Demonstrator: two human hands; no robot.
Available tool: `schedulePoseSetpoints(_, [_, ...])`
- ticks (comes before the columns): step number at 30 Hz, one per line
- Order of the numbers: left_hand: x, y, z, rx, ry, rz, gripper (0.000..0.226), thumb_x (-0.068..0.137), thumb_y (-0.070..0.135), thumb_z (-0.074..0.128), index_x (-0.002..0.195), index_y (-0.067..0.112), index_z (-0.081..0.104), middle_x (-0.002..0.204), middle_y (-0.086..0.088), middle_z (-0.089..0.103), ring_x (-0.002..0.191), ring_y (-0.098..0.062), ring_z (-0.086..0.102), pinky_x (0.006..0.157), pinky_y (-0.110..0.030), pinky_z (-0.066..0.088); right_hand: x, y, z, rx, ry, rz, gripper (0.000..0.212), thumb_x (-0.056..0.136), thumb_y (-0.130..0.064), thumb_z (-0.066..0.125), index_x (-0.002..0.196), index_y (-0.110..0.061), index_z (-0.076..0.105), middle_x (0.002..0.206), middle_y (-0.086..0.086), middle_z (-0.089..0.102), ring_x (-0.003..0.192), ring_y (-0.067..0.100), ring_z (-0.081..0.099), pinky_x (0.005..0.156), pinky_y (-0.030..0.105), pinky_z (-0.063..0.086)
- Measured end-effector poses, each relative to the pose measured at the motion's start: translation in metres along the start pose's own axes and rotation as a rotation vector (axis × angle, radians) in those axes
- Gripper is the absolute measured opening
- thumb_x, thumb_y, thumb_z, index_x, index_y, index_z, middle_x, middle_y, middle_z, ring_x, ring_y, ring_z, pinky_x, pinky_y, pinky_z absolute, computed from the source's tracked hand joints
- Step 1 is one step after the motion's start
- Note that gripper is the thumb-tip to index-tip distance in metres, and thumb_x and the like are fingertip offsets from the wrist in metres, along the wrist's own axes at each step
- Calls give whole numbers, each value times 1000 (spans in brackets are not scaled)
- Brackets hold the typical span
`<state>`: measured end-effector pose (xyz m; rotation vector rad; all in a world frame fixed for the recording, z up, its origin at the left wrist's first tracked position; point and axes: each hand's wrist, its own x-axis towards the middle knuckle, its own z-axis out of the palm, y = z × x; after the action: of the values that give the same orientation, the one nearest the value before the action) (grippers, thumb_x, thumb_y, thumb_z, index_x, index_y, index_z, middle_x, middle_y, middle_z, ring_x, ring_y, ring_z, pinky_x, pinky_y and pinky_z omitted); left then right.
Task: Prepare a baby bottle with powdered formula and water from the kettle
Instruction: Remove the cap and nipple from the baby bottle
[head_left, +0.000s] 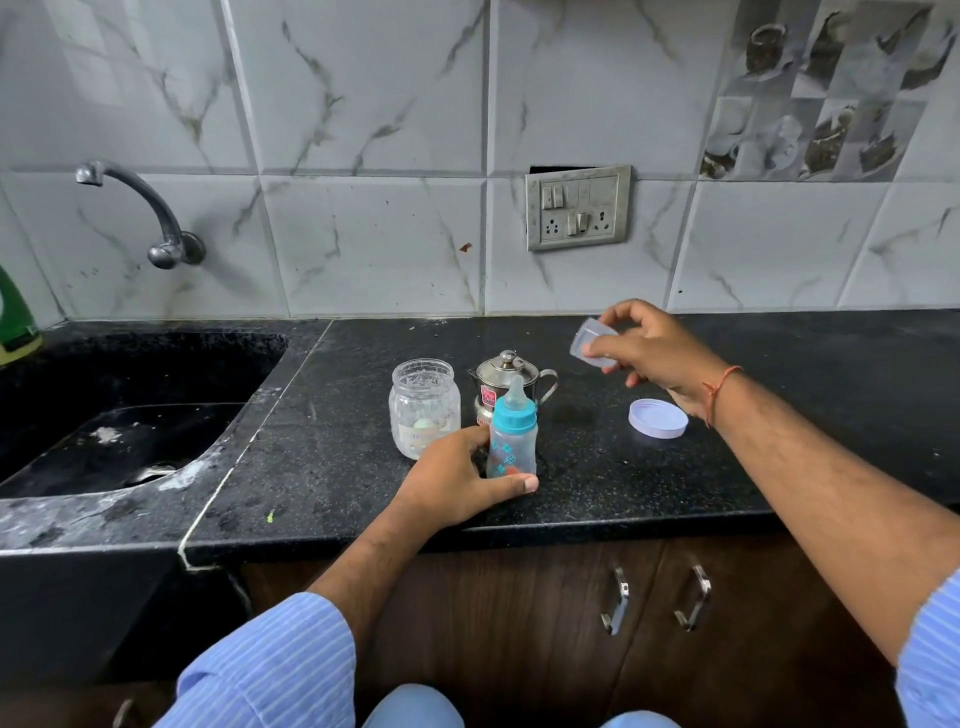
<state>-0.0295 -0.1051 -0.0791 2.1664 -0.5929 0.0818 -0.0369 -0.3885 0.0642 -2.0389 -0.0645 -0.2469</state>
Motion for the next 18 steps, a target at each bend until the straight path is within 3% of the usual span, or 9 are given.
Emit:
schedulePoseSetpoints(3, [0, -1, 0, 6, 0, 9, 55, 81, 60, 93, 128, 35, 76, 82, 46, 67, 69, 19, 59, 62, -3, 40, 6, 32, -4, -57, 52, 35, 45, 81, -13, 88, 112, -22, 57, 102, 7, 70, 82, 17, 60, 62, 25, 49])
schedulePoseSetpoints(6, [0, -1, 1, 0, 10, 20, 54, 82, 59, 93, 127, 35, 76, 80, 46, 66, 68, 19, 59, 61, -3, 40, 12, 56, -7, -161, -14, 26, 55, 81, -13, 88, 127, -30, 63, 107, 4, 80, 101, 22, 73, 94, 37, 56])
schedulePoseSetpoints(9, [-1, -1, 2, -6, 21, 19, 56, 80, 63, 92, 126, 36, 77, 87, 42, 70, 71, 15, 61, 64, -7, 41, 21, 70, -7, -333, -34, 14, 49, 81, -30, 89, 125, -40, 69, 118, -6, 78, 114, 20, 71, 108, 49, 53])
schedulePoseSetpoints(11, [-1, -2, 2, -5, 21, 24, 57, 80, 64, 92, 127, 36, 77, 87, 42, 70, 70, 15, 61, 63, -6, 40, 28, 77, -5, -394, -11, 38, 48, 78, -44, 91, 119, -38, 67, 118, -12, 78, 111, 20, 70, 105, 51, 49])
schedulePoseSetpoints(14, [-1, -2, 2, -8, 20, 32, 58, 80, 64, 92, 128, 35, 76, 86, 44, 69, 70, 16, 61, 62, -4, 41, 34, 82, -1, -546, 48, 64, 52, 73, -66, 85, 110, -40, 60, 114, -23, 75, 106, 16, 66, 87, 38, 39])
schedulePoseSetpoints(18, [0, -3, 2, -7, 23, 40, 57, 80, 64, 92, 127, 35, 76, 85, 46, 67, 71, 18, 60, 62, -3, 40, 35, 89, 6, -644, 79, 106, 57, 70, -77, 79, 108, -40, 56, 115, -23, 73, 109, 18, 65, 100, 47, 41])
